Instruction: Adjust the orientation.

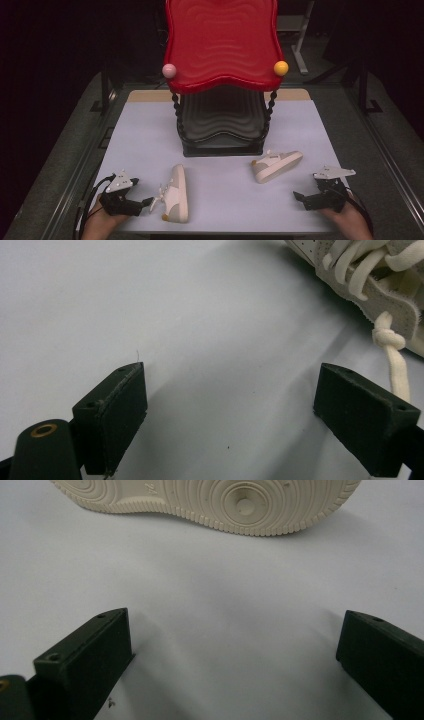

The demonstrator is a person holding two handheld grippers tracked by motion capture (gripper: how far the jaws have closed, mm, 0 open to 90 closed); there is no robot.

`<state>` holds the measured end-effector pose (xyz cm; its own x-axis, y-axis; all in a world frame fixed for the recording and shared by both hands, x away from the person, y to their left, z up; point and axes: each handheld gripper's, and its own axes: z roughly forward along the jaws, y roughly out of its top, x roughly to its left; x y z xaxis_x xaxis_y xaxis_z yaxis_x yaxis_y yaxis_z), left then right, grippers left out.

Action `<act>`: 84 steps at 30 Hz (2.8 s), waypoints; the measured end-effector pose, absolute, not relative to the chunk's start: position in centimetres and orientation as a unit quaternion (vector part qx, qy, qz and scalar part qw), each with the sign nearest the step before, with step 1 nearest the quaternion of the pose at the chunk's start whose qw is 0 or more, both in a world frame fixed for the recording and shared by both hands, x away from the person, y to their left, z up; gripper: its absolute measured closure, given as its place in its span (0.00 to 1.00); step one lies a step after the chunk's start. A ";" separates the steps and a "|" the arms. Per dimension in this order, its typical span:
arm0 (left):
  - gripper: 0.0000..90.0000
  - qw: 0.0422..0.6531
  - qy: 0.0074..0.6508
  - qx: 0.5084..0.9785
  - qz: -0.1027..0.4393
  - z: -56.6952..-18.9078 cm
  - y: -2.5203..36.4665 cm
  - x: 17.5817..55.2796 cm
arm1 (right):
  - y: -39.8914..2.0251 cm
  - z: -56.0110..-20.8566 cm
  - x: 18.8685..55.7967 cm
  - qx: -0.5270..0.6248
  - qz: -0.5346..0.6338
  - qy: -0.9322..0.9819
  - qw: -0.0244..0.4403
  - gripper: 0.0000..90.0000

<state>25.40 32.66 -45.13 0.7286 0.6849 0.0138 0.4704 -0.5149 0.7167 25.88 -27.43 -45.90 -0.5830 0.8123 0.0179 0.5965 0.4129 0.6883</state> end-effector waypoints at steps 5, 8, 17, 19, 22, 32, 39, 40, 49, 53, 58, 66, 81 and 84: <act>0.15 0.359 0.337 0.857 0.149 -45.1 32.7 25.4 | -27.4 -45.9 25.8 0.427 0.333 0.825 0.162 0.01; 0.15 0.359 0.337 0.858 0.149 -45.1 32.6 25.4 | -27.4 -45.9 25.8 0.428 0.334 0.824 0.162 0.01; 0.36 0.355 0.335 0.860 0.145 -44.5 32.8 25.2 | -27.4 -45.9 25.8 0.426 0.333 0.825 0.164 0.01; 0.44 0.359 0.331 0.860 0.148 -43.9 32.7 25.0 | -27.4 -45.9 25.8 0.426 0.333 0.825 0.163 0.01; 0.63 0.370 0.323 0.859 0.143 -43.3 32.6 24.8 | -27.4 -45.9 25.8 0.426 0.333 0.825 0.164 0.01; 0.99 0.440 0.299 0.840 0.112 -40.3 31.4 23.7 | -27.4 -45.9 25.8 0.427 0.333 0.825 0.164 0.01; 0.89 0.440 0.274 0.850 0.099 -40.6 30.1 23.2 | -27.4 -45.9 25.8 0.426 0.334 0.825 0.164 0.01; 0.87 0.440 0.274 0.850 0.097 -40.7 30.0 23.1 | -27.4 -45.9 25.8 0.426 0.334 0.825 0.164 0.01; 0.68 0.427 0.261 0.862 0.082 -41.4 29.3 22.3 | -27.4 -45.9 25.8 0.426 0.334 0.825 0.164 0.01; 0.66 0.429 0.257 0.862 0.084 -41.5 28.9 22.5 | -27.4 -45.9 25.8 0.426 0.334 0.825 0.164 0.01; 0.61 0.404 0.243 0.877 0.091 -41.9 28.3 22.4 | -27.4 -45.9 25.8 0.426 0.334 0.825 0.164 0.01; 0.68 0.400 0.256 0.875 0.095 -42.5 27.7 23.3 | -27.4 -45.9 25.8 0.426 0.334 0.825 0.164 0.01; 0.80 0.426 0.237 0.864 0.125 -41.0 25.7 23.6 | -27.4 -45.9 25.8 0.425 0.334 0.825 0.165 0.01; 0.85 0.428 0.228 0.864 0.136 -40.6 25.0 23.7 | -27.4 -45.9 25.8 0.426 0.334 0.825 0.165 0.01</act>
